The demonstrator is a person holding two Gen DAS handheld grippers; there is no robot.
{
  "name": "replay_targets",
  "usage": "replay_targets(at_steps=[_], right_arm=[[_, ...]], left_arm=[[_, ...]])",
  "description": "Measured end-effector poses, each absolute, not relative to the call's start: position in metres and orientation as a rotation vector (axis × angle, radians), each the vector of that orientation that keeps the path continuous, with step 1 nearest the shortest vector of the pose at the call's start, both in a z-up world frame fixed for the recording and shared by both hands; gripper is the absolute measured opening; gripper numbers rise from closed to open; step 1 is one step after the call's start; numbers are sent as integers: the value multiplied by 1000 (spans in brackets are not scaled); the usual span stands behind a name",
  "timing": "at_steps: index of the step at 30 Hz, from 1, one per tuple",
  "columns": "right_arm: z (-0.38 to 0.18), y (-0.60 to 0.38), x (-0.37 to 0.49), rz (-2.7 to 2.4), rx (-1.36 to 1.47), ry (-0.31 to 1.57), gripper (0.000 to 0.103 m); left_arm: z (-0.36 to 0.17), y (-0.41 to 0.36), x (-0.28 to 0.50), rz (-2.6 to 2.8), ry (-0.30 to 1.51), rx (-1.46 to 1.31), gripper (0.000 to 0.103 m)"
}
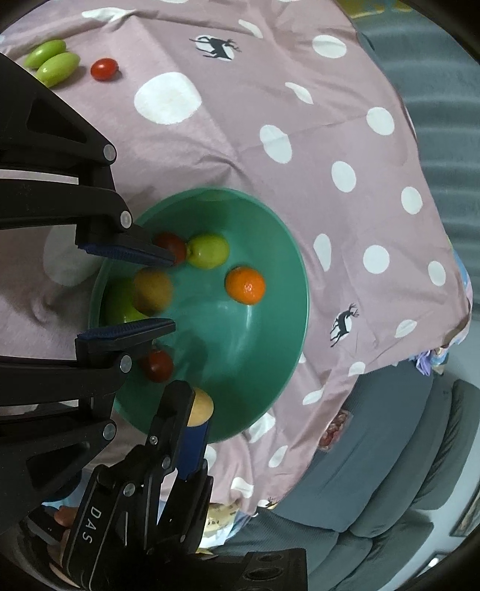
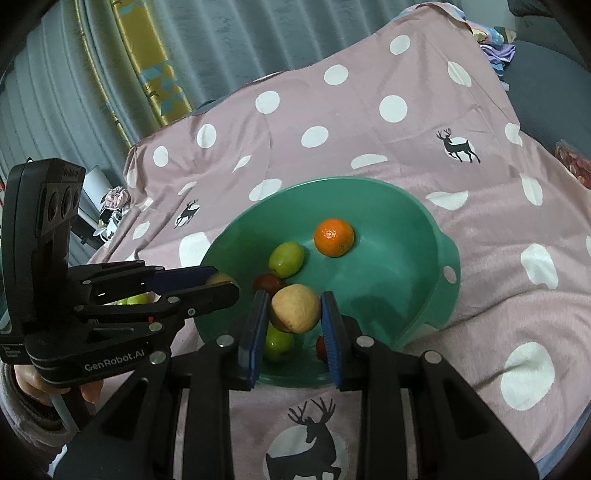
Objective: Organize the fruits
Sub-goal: 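Open the left gripper over the teal bowl while the right gripper also opens, then withdraw both open grippers from the bowl toward the remaining fruits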
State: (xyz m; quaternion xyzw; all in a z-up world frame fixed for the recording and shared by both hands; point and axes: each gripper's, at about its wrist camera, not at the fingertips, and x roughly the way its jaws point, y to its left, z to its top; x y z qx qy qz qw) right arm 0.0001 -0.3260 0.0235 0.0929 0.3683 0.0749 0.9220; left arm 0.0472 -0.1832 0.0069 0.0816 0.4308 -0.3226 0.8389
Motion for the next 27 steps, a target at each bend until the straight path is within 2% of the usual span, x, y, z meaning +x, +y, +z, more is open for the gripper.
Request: replay_targets(at_steps=[7,8,9,11,14,19,21,27], right_arm=[[25,-325,-1,146,199,759,33],[25,-325,-2,148,203,758,36],[26,-325,-3,150,209,755,38],[28,-324,-4,155,216,750,40],[32,-321,-7,156,214,741,43],[38,-316,-10,174,211,735,48],[40,-312,-12,181,208,733,51],[46,-292,-16,242,183,730,56]], left_arm=[[12,-178,45,-666,906,160,29],[12,-176,44,-663,906,159,34],[13,-175,44,-656,906,158,46],[15,-169,42,-642,898,151,60],[15,-158,38,-619,900,130,71],[10,-131,28,-565,911,89,73],[7,-114,24,-529,910,56,80],[-8,-48,9,-405,933,-71,80]])
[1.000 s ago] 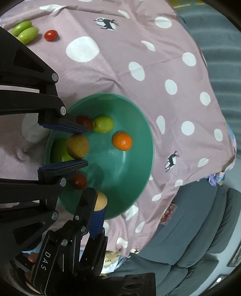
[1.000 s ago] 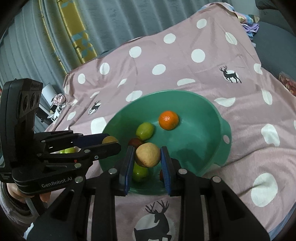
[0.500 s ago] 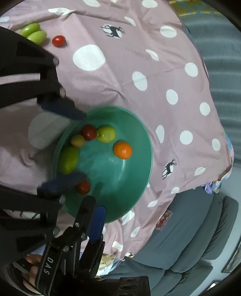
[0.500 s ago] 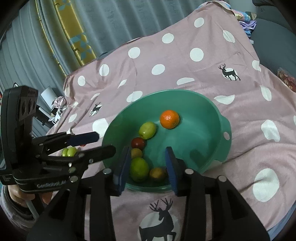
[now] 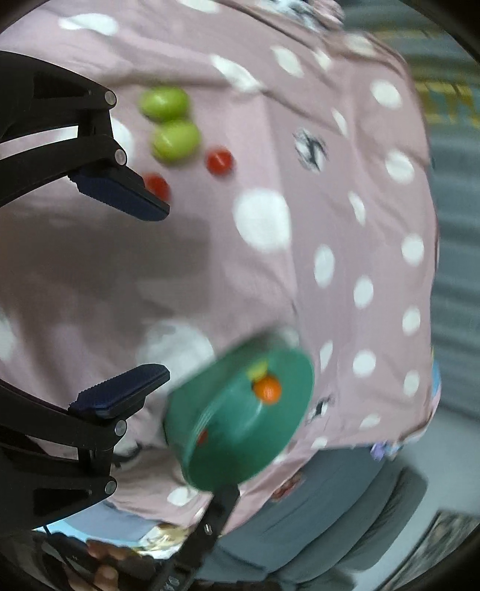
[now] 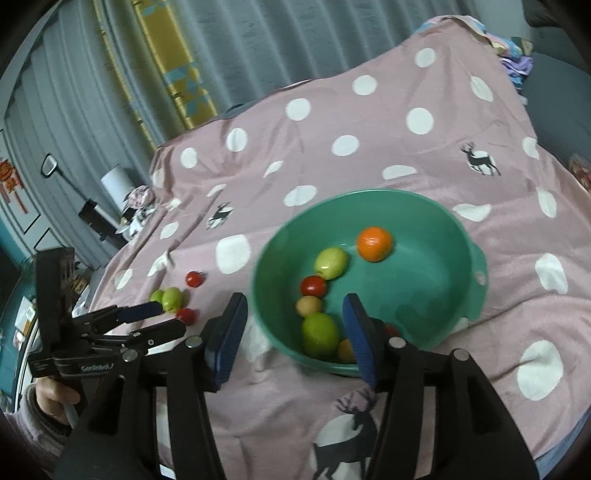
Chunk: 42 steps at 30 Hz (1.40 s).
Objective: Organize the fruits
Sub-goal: 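Withdraw both open grippers from the bowl toward the remaining fruits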
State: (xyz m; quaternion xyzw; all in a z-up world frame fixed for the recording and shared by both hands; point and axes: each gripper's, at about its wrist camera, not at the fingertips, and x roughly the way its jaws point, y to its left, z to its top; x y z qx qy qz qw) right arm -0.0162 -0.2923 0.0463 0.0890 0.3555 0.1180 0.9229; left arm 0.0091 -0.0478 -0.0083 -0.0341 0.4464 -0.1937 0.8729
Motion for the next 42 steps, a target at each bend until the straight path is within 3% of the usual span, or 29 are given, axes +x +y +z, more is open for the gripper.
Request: replay_targets(at_steps=[10,16,22,28,42], right_arm=[[42,-240,-17,375,96,760,60],[25,-203,-11,444,52,837,60],[11,-178,-3,454,1,902,70],[11,-172,3,440,2,921,73],[7,-152,10,440,-30,949,80]], left_arm=[[-39,28,-16,-286,1007,-184,80],[-41,35,-24,-255,1001,-162,80],[-39,35,-27,-252,974,-119,80],[-42,39,-27,-254,980,-125,85],[-45,48,-27,-266,961,-137,85]])
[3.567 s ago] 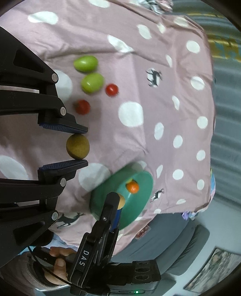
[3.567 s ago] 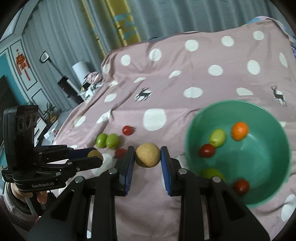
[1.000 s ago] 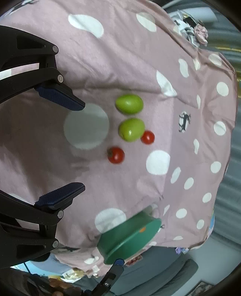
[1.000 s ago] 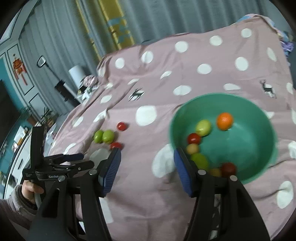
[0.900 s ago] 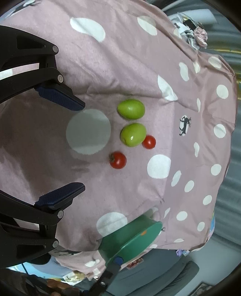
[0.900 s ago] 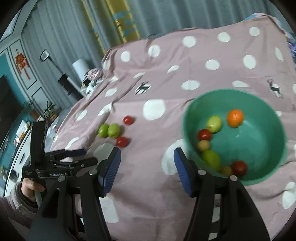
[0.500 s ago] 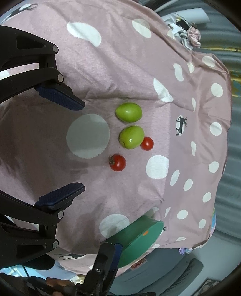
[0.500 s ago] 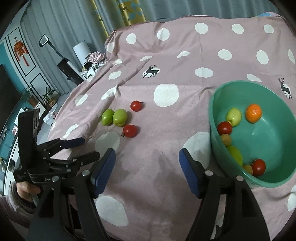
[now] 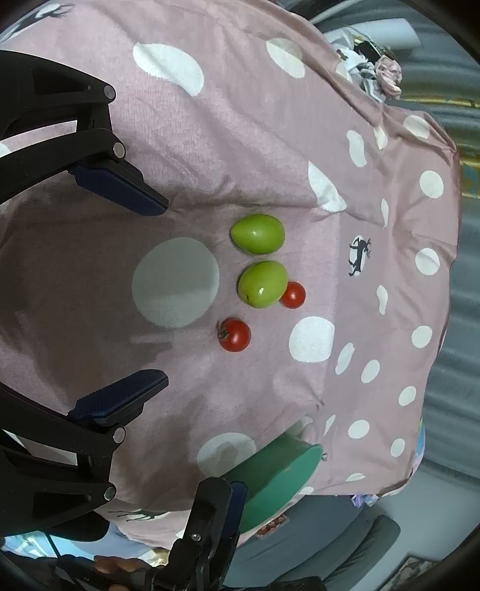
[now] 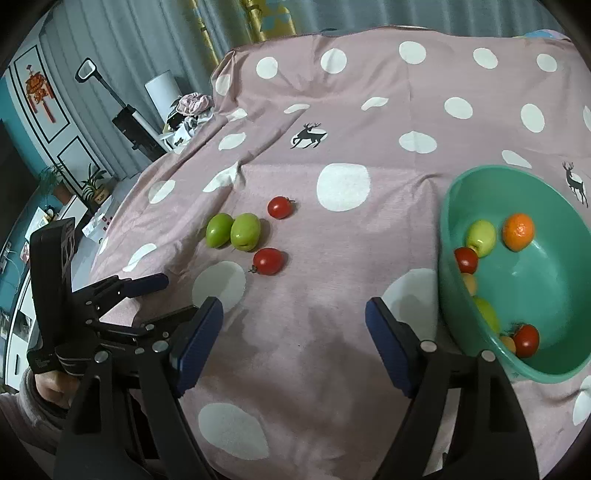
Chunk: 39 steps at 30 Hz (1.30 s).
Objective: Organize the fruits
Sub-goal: 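Withdraw both open grippers from the bowl toward the remaining fruits, then move the left gripper toward a red cherry tomato while the right gripper approaches another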
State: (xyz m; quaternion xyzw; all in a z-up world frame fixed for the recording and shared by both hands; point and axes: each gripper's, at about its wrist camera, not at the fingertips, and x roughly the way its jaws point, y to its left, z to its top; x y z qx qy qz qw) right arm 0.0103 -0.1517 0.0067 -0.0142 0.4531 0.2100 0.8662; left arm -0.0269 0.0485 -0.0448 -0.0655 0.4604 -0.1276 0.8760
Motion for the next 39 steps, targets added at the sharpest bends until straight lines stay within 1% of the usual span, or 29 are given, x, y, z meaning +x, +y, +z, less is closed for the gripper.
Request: replay_targets(at_steps=[8,17,23,27,32,39], right_arm=[[8,-139,18,445,-45,948,80],[6,-137,30,430,-1,964,80],[8,-138,40,411,29,969,80],[15,-142,46,377,41,954,80],[27,-148,50,332,52,926,80],[31,-148,49,318,43,917,81]], left_arm=[[-44,49,-24,-289,948,-128,85],[-44,57,-16,-329,937,-186,85],[-38,50,-6,-362,925,-175,85],[-27,42,4,-396,888,-153,85],[-9,30,9,-445,799,-131,85],[-9,28,1,-404,781,-63,85]])
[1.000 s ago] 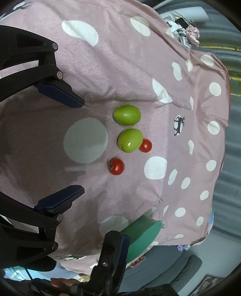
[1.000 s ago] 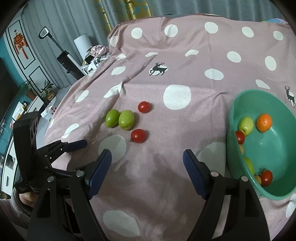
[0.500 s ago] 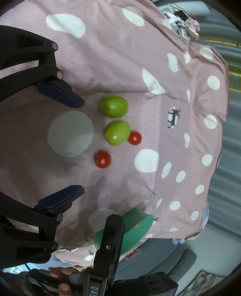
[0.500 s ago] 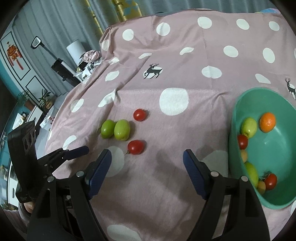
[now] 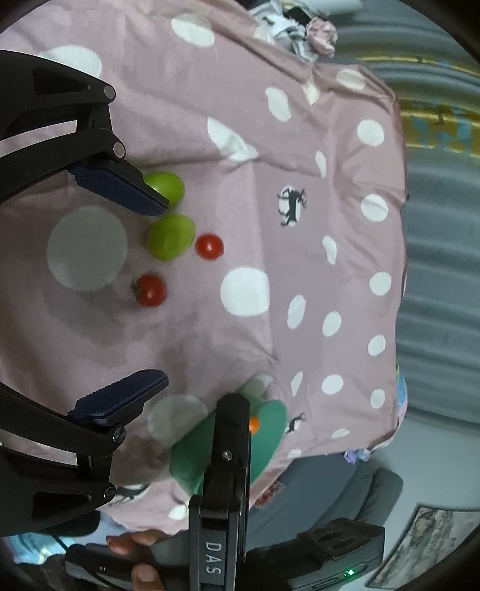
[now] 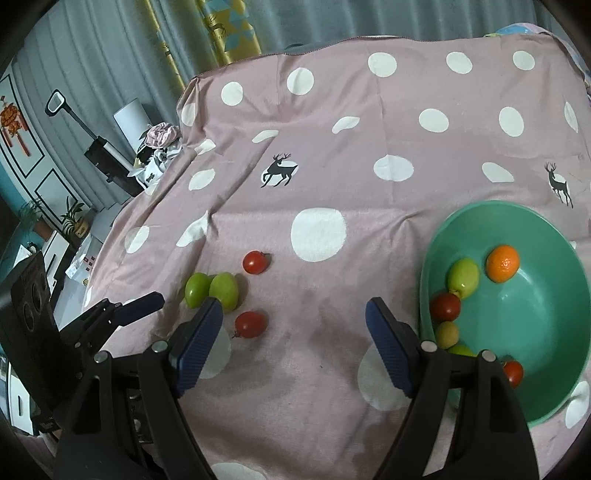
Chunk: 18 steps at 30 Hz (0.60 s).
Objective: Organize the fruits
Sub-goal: 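Move the left gripper toward a red cherry tomato while the right gripper approaches another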
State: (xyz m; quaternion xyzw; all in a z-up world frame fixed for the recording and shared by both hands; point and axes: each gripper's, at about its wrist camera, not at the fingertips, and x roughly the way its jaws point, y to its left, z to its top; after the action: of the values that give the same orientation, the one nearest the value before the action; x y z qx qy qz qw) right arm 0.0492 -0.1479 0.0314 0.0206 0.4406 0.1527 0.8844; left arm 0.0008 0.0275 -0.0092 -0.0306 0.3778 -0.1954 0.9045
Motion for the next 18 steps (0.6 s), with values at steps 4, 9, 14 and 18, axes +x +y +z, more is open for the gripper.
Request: replay_targets(at_steps=[4,9,14,18], right_arm=[[30,-143,47,320,24,928,81],[29,-136,45,314,10,934,81],[29,-127,42,317,-15,938,81],[31,-122,40,315,-26,934,81]], left_arm=[[-9,29,-3,-401,768,-71,85],[-11,27,-9,-405,763,-46,85],[-10,25,-13,-417,748,-29,85],[-11,26,-15,-431,749,-29,85]])
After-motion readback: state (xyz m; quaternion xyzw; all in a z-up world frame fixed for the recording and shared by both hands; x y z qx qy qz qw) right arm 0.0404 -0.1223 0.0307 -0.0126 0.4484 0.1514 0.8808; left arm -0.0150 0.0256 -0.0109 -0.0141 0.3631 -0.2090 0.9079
